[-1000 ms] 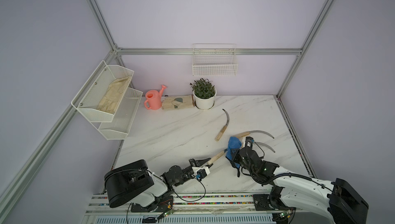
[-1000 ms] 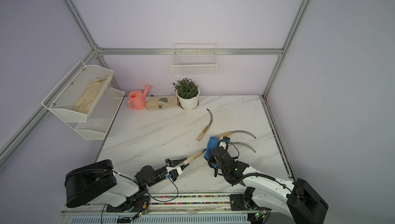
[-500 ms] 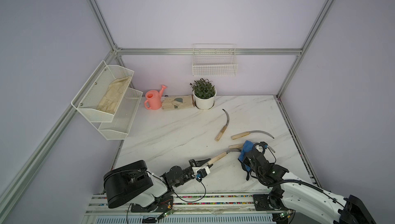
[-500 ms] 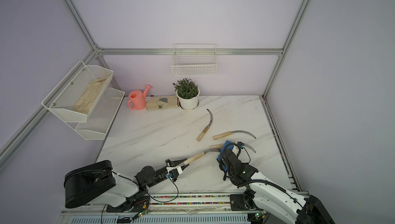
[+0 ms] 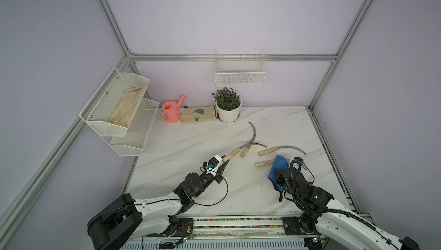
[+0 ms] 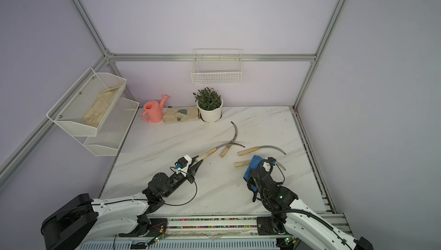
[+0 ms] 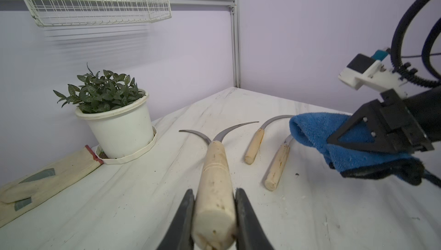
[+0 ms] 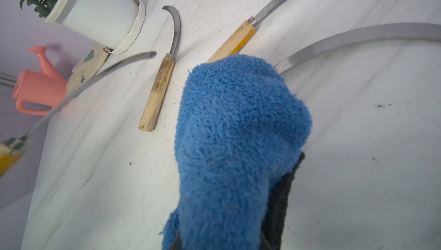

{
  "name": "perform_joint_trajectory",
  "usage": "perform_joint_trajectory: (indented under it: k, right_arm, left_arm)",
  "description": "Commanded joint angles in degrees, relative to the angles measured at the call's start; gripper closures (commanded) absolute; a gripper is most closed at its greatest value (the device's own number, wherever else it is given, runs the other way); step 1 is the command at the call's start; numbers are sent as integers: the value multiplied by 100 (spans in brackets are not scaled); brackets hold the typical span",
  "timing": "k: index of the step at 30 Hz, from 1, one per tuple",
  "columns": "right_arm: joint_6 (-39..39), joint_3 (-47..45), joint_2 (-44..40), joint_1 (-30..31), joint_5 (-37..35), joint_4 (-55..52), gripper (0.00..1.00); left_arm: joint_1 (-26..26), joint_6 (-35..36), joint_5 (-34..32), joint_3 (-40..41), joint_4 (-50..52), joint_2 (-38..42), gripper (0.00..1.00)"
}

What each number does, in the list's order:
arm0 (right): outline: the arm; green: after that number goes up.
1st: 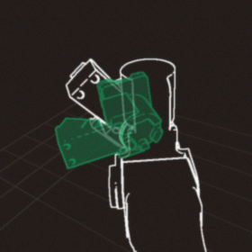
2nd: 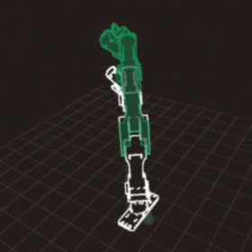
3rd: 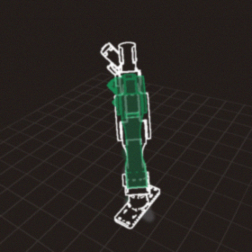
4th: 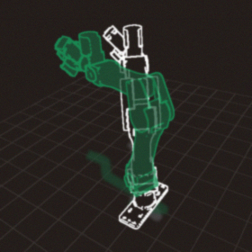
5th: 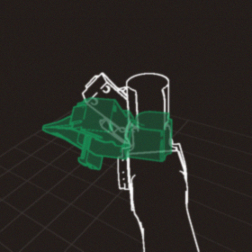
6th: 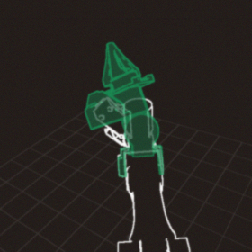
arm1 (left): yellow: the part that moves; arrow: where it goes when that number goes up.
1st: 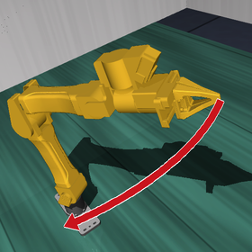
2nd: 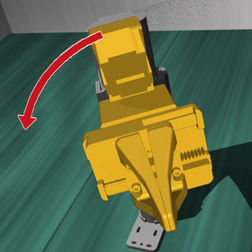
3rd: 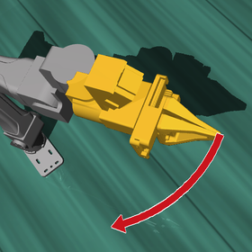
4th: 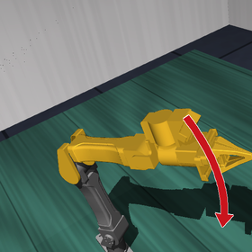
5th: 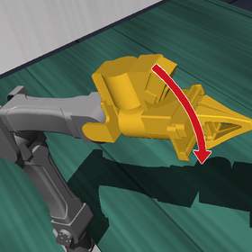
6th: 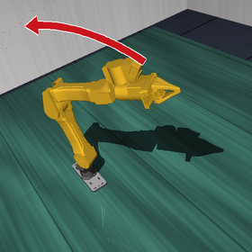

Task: Wipe small sickles with rags
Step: Wipe the small sickle, then adjust the small sickle.

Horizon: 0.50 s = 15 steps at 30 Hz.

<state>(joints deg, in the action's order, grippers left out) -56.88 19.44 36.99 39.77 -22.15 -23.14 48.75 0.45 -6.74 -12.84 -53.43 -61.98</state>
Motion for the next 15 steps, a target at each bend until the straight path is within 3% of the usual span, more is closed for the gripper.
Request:
perform_joint_trajectory:
  k: [1,5,8,11,15]
  right_arm:
    - [47,109,154,254,198,467,100]
    - [-91,165,609,1062,-194,1014,100]
    - [-165,348,1007,1632,-675,1252,100]
    - [-127,487,1437,1761,-663,1632,100]
    - [-120,559,1918,1771,-602,2124,100]
  left_arm:
    - [-32,-941,131,-432,740,281,100]
    - [-37,-1622,-27,-867,1427,220,100]
    - [-34,-1898,257,-1280,2132,127,100]
    - [-33,-1983,932,-1339,2205,111,100]
    - [-32,-2102,1370,-1153,1960,210,100]
